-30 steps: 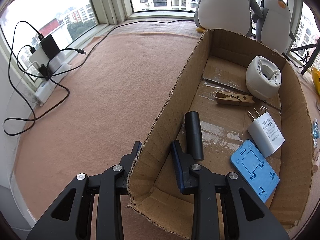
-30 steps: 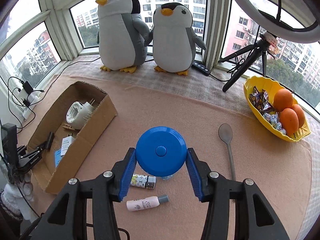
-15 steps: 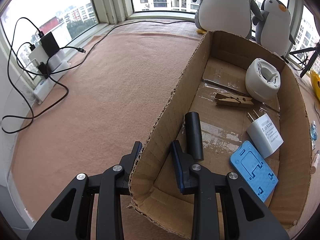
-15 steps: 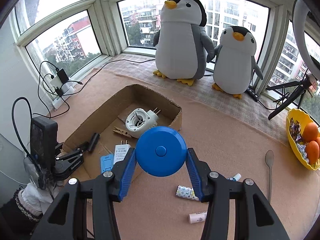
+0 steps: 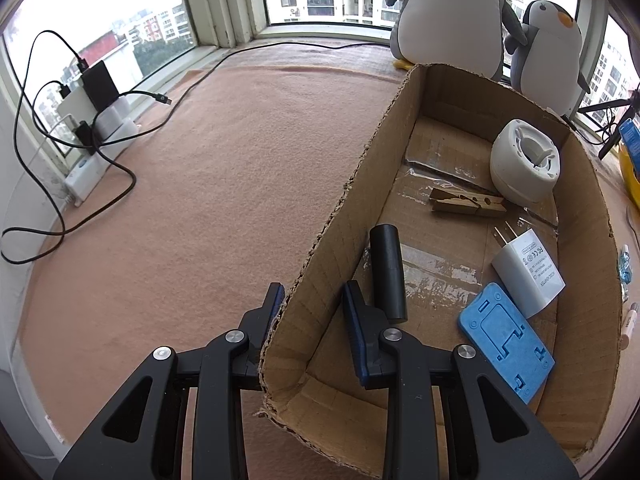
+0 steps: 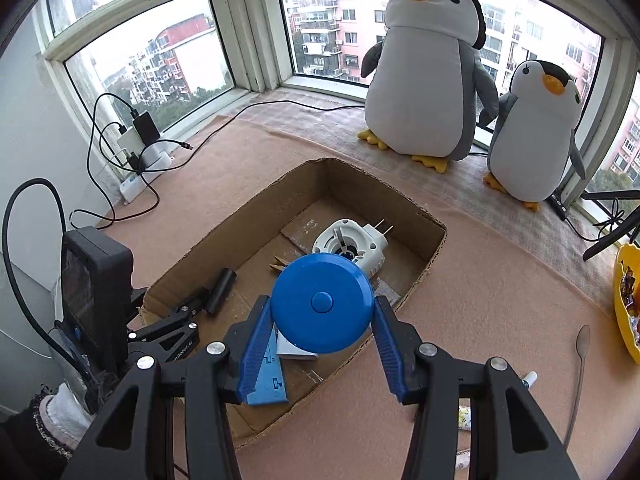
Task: Organize rigid objects
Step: 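Carry the blue tape measure into the box and release it, then move the right gripper back toward the patterned lighter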
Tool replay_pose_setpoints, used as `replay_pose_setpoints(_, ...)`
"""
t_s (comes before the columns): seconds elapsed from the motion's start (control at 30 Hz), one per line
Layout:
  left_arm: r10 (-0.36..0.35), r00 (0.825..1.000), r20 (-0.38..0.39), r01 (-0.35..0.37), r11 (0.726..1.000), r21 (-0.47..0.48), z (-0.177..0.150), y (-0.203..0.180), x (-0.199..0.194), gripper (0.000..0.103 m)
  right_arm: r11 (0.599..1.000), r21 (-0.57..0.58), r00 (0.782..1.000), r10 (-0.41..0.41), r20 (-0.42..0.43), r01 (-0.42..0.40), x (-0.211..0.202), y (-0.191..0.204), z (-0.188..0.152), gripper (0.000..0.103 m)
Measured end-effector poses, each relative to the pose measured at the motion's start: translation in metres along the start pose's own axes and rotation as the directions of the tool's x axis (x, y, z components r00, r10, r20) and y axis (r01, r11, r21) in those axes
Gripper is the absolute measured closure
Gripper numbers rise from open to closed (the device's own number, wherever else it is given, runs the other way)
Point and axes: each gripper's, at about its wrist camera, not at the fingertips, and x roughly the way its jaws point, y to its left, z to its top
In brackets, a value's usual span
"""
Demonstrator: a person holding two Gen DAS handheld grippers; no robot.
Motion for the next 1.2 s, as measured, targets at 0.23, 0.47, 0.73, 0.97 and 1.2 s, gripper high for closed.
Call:
replay_pose_setpoints(0.23, 0.000, 1.000, 0.000, 0.000, 1.000, 0.001, 0.000, 0.000, 0.000, 0.075, 0.999, -0.025, 0.999, 0.030, -0.032, -0.031, 0.023, 0.017, 0.006, 0.057)
replay_pose_setpoints(0.47, 0.000, 1.000, 0.000, 0.000, 1.000, 0.001, 0.000, 0.000, 0.000, 0.075, 0.998, -0.025, 0.996, 0.051, -0.070, -0.053, 0.045, 0.026, 0.011, 0.057)
replay_pose_setpoints(0.73, 0.000, 1.000, 0.001, 0.000, 1.000, 0.001, 0.000, 0.001, 0.000, 0.075, 0.997, -0.031, 0.992, 0.065, -0.108, -0.069, 0.063, 0.029, 0.014, 0.055)
replay_pose_setpoints(0.97, 0.001, 1.000, 0.001, -0.001, 1.000, 0.002, 0.000, 0.001, 0.000, 0.075, 0.998, -0.018, 0.994, 0.051, -0.100, -0.053, 0.060, 0.021, 0.012, 0.048)
replay_pose_setpoints(1.2, 0.003, 1.000, 0.002, -0.003, 1.000, 0.004, 0.000, 0.000, 0.000, 0.075, 0.999, -0.001, 0.995, 0.046, -0.087, -0.047, 0.054, 0.015, 0.010, 0.048)
